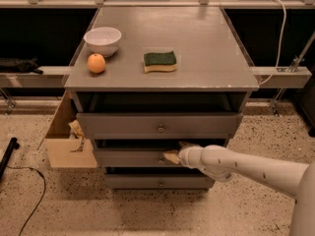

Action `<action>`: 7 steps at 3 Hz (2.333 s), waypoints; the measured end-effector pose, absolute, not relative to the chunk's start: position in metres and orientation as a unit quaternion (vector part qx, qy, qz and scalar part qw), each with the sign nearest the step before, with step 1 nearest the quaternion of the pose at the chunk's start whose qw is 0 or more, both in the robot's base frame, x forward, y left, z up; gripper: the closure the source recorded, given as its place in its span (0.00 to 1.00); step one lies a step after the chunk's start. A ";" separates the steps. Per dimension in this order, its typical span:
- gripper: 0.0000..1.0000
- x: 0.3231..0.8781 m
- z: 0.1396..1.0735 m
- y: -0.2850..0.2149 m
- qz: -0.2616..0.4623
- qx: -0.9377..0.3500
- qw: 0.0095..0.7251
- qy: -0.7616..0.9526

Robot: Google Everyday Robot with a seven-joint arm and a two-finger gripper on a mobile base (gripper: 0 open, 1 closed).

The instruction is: Open middle drawer

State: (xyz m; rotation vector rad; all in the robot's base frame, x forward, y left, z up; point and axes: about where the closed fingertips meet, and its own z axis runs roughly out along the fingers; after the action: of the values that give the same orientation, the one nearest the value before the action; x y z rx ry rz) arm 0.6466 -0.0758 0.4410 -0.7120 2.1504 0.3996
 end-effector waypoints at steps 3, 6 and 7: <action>1.00 0.647 0.441 -0.076 0.159 -0.283 0.408 0.853; 1.00 0.625 0.443 -0.082 0.150 -0.286 0.380 0.867; 0.94 0.625 0.443 -0.082 0.150 -0.286 0.380 0.867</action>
Offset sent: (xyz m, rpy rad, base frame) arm 0.0000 0.0000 0.0000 0.0000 0.0000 0.0000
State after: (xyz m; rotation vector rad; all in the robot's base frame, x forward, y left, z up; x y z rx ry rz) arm 0.6248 -0.0818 0.4432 -0.7314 2.2133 0.3834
